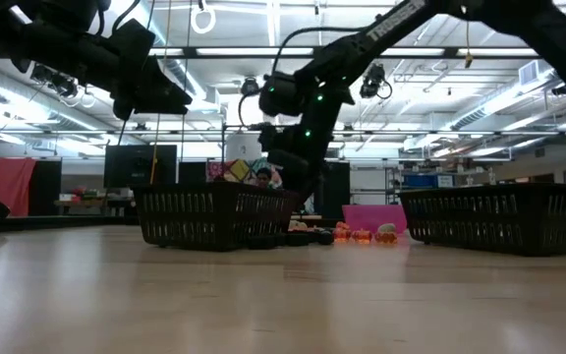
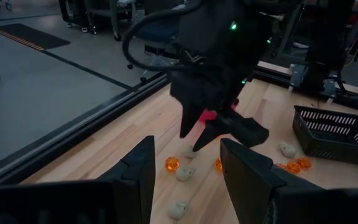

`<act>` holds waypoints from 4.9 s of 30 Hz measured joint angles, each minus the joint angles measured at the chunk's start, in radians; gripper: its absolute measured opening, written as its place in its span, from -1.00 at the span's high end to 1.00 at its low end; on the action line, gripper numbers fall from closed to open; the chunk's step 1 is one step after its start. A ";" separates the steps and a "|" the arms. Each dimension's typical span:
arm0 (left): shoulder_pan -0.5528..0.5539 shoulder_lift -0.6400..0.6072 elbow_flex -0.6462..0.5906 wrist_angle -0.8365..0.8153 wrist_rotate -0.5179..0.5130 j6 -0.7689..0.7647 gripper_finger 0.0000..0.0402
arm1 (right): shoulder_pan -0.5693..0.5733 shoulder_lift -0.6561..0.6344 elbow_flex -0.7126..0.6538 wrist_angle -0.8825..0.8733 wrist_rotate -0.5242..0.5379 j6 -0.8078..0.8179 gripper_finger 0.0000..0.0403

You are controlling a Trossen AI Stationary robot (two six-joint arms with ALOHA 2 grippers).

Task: Sort Halloween decoration
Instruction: Put the white skull toy into the pink container

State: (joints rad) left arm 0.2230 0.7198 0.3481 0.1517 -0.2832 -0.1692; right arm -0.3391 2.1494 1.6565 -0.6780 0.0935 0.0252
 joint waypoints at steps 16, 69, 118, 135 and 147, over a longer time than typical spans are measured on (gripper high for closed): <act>0.000 0.000 0.000 0.000 0.000 0.008 0.23 | -0.018 0.059 0.019 -0.048 -0.033 -0.006 0.28; -0.002 0.000 0.000 -0.015 0.000 0.001 0.23 | -0.047 -0.145 0.082 -0.581 0.149 0.021 0.52; -0.002 0.000 0.000 -0.012 0.000 -0.003 0.23 | 0.253 -0.129 -0.191 -0.415 -0.095 0.286 0.19; -0.002 0.000 0.000 -0.015 0.000 -0.003 0.23 | 0.255 -0.055 -0.189 -0.421 -0.121 0.234 0.20; -0.002 0.000 0.000 -0.015 0.000 -0.003 0.23 | 0.255 -0.049 -0.188 -0.418 -0.119 0.226 0.47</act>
State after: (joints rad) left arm 0.2213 0.7197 0.3481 0.1368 -0.2836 -0.1719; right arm -0.0841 2.1000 1.4682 -1.0958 -0.0257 0.2516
